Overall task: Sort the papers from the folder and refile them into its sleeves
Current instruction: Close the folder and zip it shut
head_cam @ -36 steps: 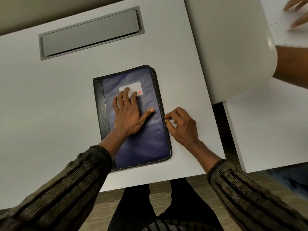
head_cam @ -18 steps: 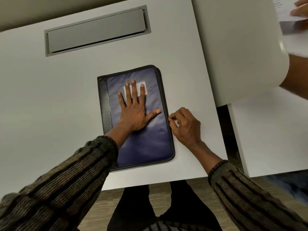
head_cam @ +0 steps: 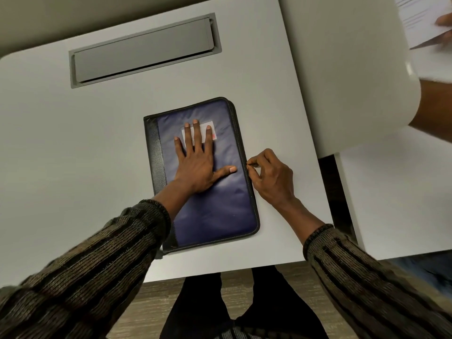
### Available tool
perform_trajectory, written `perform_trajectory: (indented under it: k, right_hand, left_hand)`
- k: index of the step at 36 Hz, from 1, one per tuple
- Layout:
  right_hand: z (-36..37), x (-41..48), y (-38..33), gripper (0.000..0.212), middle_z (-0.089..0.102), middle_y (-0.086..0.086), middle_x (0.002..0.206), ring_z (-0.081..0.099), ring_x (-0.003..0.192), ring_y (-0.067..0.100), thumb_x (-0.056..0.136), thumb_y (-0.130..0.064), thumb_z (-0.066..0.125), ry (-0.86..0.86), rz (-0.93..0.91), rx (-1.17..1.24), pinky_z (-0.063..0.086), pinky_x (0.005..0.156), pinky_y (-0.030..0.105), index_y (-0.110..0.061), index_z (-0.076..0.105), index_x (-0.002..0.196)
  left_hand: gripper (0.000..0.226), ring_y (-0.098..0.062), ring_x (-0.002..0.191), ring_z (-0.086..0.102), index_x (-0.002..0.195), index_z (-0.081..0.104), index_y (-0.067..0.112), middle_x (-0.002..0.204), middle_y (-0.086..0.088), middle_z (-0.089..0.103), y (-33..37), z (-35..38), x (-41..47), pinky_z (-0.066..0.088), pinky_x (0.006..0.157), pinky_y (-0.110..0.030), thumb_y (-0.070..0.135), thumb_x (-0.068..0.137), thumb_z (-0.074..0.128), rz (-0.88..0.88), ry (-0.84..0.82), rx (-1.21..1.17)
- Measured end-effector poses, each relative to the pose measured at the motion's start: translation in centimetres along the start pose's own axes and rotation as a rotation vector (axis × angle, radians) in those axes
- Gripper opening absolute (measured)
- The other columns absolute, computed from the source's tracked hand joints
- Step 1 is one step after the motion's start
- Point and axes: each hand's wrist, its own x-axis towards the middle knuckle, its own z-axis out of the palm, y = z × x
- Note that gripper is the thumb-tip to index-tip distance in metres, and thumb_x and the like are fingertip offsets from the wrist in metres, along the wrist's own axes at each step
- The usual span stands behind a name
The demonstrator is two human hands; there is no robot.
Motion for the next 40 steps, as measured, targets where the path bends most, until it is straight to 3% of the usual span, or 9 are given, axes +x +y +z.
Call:
perform_trajectory:
  k: [5,6,10,14,24,32,35,38,40]
  right_hand:
    - [0.0,-0.1,0.0,0.008,0.063,-0.005,0.101,0.066,0.077,0.017,0.093,-0.023,0.069,-0.019,0.012,0.011,0.055,0.056,0.037,-0.020,0.068,0.100]
    - [0.0,-0.2,0.0,0.007,0.062,-0.005,0.101,0.065,0.076,0.017,0.093,-0.023,0.069,-0.026,0.015,0.012,0.055,0.056,0.037,-0.019,0.068,0.099]
    - [-0.3,-0.3,-0.1,0.005,0.061,-0.005,0.100,0.060,0.071,0.014,0.094,-0.021,0.070,-0.046,0.016,0.025,0.052,0.055,0.034,-0.018,0.067,0.098]
    - [-0.1,-0.4,-0.2,0.005,0.062,-0.003,0.098,0.060,0.069,0.017,0.094,-0.021,0.070,-0.022,0.029,0.005,0.051,0.052,0.034,-0.017,0.068,0.097]
    - [0.4,2.1,-0.3,0.008,0.060,0.006,0.099,0.058,0.061,0.026,0.100,-0.018,0.063,-0.030,-0.039,-0.039,0.054,0.050,0.042,-0.010,0.064,0.100]
    - [0.4,3.8,0.2,0.006,0.059,0.004,0.101,0.060,0.066,0.024,0.099,-0.017,0.065,-0.071,-0.033,-0.012,0.056,0.052,0.042,-0.012,0.063,0.102]
    - [0.1,4.2,0.3,0.008,0.060,-0.001,0.101,0.059,0.066,0.014,0.095,-0.016,0.071,-0.075,-0.015,0.034,0.055,0.055,0.039,-0.015,0.064,0.099]
    - [-0.1,4.1,0.5,0.010,0.060,-0.004,0.099,0.048,0.063,0.004,0.092,-0.016,0.074,-0.090,-0.015,0.047,0.053,0.055,0.035,-0.016,0.065,0.096]
    - [-0.3,4.2,0.5,0.011,0.059,-0.005,0.098,0.048,0.064,0.003,0.092,-0.017,0.075,-0.107,-0.012,0.056,0.053,0.056,0.034,-0.017,0.064,0.095]
  left_hand:
    - [0.135,-0.044,0.160,0.006,0.161,0.023,0.009,0.173,-0.020,0.009,-0.6,-1.8,0.8,0.010,0.126,-0.068,0.106,0.070,0.042,0.011,0.109,-0.102]
    - [0.136,-0.043,0.160,0.006,0.161,0.024,0.010,0.172,-0.019,0.010,-0.9,-2.1,1.1,0.010,0.126,-0.068,0.106,0.068,0.046,0.014,0.130,-0.126]
    - [0.154,-0.035,0.158,-0.028,0.169,-0.007,0.015,0.173,-0.015,-0.026,-1.5,-2.8,2.1,-0.009,0.125,-0.070,0.108,0.060,0.050,0.013,0.038,-0.149]
    - [0.164,-0.034,0.154,-0.038,0.165,-0.022,0.016,0.169,-0.013,-0.036,-1.3,-2.9,2.8,-0.014,0.119,-0.077,0.113,0.052,0.047,0.013,-0.049,-0.118]
    - [0.175,-0.036,0.152,-0.041,0.162,-0.030,0.015,0.166,-0.012,-0.041,-1.8,-3.2,3.0,-0.011,0.118,-0.079,0.115,0.040,0.047,0.039,-0.105,-0.063]
    - [0.178,-0.038,0.152,-0.040,0.162,-0.029,0.014,0.167,-0.014,-0.041,-1.9,-3.3,3.6,-0.010,0.119,-0.078,0.115,0.036,0.047,-0.002,-0.107,-0.063]
    - [0.168,-0.040,0.159,-0.023,0.168,-0.008,0.015,0.174,-0.015,-0.022,-1.7,-4.4,4.1,-0.004,0.122,-0.076,0.116,0.042,0.037,-0.037,-0.096,-0.083]
    - [0.131,-0.040,0.153,0.026,0.151,0.040,0.015,0.161,-0.015,0.031,-0.9,-6.1,5.1,0.020,0.120,-0.073,0.110,0.061,0.032,-0.121,0.075,-0.147]
    - [0.121,-0.039,0.150,0.031,0.147,0.043,0.011,0.156,-0.015,0.037,0.0,-6.9,6.1,0.023,0.119,-0.074,0.105,0.070,0.036,-0.195,0.132,-0.163]
